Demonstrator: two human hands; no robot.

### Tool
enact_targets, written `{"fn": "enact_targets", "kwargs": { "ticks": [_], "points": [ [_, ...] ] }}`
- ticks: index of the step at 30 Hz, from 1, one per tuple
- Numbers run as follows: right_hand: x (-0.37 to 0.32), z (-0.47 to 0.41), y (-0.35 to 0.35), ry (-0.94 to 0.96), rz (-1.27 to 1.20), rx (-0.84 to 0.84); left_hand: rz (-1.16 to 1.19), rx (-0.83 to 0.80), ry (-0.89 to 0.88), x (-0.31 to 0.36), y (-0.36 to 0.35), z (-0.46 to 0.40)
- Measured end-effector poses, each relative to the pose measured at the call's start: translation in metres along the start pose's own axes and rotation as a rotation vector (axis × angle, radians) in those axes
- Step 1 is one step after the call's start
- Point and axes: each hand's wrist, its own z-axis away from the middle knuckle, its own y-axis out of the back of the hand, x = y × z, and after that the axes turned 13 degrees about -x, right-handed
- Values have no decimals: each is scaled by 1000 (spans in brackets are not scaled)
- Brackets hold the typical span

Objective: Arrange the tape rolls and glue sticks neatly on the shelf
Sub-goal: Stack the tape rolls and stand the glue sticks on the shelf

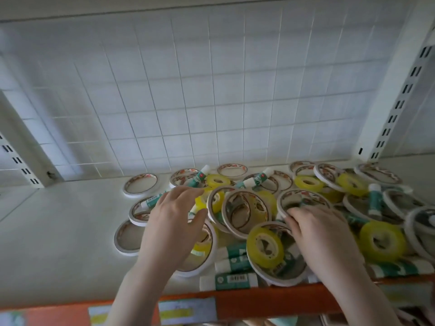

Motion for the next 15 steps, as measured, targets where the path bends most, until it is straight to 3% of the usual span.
{"fn": "enact_targets", "kwargs": {
  "ticks": [4, 9, 15],
  "points": [
    [3, -2, 9, 18, 2, -91, 15, 4, -21, 4, -4, -2],
    [8, 3, 8, 55, -10, 83, -25, -28, -164, 8, -8, -14],
    [15, 7, 12, 42, -11, 180, -158, -183, -484, 7, -10, -22]
  ]
}}
